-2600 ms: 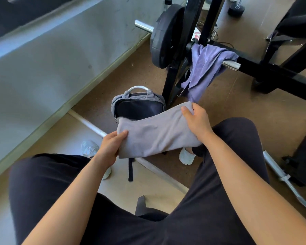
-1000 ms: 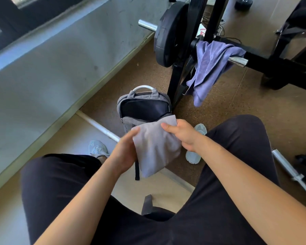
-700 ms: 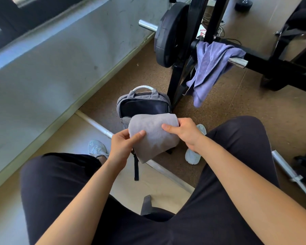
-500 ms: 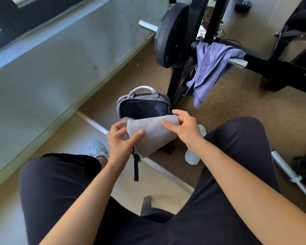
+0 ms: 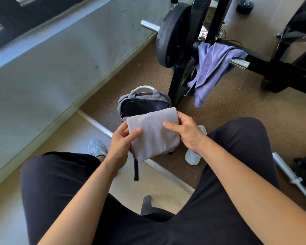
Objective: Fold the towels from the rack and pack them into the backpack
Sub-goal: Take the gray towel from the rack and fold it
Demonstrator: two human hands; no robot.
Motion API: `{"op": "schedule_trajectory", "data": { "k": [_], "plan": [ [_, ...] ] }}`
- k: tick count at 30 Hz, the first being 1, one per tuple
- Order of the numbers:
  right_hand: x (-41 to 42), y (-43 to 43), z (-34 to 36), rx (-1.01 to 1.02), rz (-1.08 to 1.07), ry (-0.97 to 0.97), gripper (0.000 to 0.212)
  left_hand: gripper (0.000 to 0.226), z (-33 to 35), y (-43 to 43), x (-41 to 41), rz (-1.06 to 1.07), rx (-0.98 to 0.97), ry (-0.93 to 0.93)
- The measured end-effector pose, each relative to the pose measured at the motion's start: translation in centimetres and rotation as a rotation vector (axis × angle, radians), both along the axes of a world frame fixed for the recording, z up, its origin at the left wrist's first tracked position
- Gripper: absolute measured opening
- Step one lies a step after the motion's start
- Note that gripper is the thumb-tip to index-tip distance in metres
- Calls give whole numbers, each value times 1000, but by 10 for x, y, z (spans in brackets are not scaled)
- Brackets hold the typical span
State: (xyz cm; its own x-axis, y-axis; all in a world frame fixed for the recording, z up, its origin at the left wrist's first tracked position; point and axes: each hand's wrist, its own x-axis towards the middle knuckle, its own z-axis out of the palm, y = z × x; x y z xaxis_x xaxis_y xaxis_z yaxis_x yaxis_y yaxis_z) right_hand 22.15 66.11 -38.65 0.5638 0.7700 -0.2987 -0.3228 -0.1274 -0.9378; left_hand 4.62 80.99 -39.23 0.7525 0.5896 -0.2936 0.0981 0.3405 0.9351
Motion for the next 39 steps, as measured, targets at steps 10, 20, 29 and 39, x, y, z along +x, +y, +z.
{"op": "schedule_trajectory", "data": {
  "k": [10,20,29,39],
  "plan": [
    [-3,1,2,-149,112,17,44,38,-8,3,2,-80,-104,100],
    [-1,-1,2,-105,50,-10,59,53,-9,6,2,-11,-73,72],
    [-2,4,2,-51,-89,102,65,71,-11,10,1,10,-63,-20],
    [5,-1,9,-1,63,278,33,39,-6,18,-2,-101,-100,-110]
  ]
}}
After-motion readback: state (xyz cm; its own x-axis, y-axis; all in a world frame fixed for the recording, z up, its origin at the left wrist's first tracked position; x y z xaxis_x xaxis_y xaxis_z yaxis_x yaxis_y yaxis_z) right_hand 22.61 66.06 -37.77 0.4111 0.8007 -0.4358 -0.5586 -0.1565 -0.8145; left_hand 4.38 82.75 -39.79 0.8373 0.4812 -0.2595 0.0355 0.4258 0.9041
